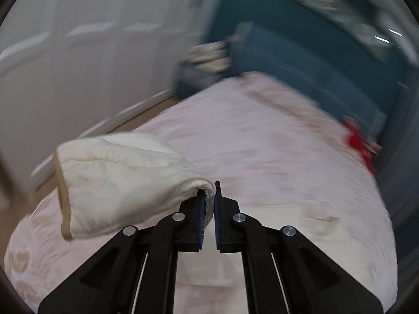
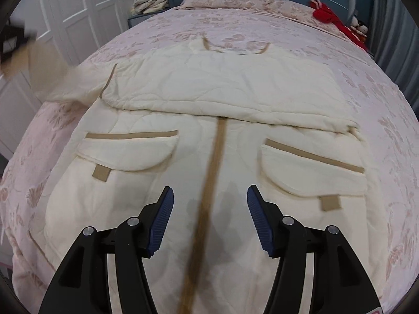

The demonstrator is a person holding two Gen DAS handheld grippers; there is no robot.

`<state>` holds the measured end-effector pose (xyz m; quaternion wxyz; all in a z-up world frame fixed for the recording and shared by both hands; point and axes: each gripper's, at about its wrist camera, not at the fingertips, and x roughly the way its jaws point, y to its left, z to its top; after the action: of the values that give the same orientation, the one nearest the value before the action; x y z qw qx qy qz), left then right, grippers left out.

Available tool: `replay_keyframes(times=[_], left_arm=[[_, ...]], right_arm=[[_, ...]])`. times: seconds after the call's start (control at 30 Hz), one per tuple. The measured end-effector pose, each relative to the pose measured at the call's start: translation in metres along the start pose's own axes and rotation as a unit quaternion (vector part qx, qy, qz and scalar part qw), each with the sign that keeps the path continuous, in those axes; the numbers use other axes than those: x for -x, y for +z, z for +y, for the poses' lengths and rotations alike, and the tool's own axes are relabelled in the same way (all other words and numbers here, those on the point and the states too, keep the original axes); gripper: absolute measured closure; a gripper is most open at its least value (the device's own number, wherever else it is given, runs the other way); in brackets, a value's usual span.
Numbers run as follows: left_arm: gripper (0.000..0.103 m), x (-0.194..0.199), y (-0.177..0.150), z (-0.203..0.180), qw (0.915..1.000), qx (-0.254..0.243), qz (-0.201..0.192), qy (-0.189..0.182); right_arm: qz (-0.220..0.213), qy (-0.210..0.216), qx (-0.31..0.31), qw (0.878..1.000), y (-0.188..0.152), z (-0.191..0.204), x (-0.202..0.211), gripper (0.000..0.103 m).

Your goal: Fold large clothes

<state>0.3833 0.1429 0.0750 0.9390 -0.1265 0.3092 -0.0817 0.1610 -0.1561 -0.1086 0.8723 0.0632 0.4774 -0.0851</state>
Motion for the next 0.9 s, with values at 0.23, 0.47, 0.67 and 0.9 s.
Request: replay_keyframes(times=[0.23, 0.47, 0.67, 0.9], left_arm=[[0.098, 0.004, -0.045, -0.212, 0.9832, -0.094, 0.045, -0.150], [0.044, -0.064, -0.169, -0.270, 0.9721, -0.067, 0.166, -0.152], [0.026, -0.073, -0.193, -0.173, 0.9695, 0.080, 0.186, -0.139], [0.027, -0.102, -0.175, -0.055, 0.9564, 0.223, 0.177, -0.065]], right_arm=[[-0.024, -0.022, -0.037, 0.999, -0.001, -0.058, 0.025, 0.044], [-0.027, -0.048, -0.070, 0.996, -0.004, -0.119, 0.036, 0.037], [-0.040, -0.018, -0.097, 0.994, 0.017, -0.148, 0.027, 0.032], [-0.060, 0.041, -0.175, 0.982, 0.079, -0.175, -0.016, 0.032]])
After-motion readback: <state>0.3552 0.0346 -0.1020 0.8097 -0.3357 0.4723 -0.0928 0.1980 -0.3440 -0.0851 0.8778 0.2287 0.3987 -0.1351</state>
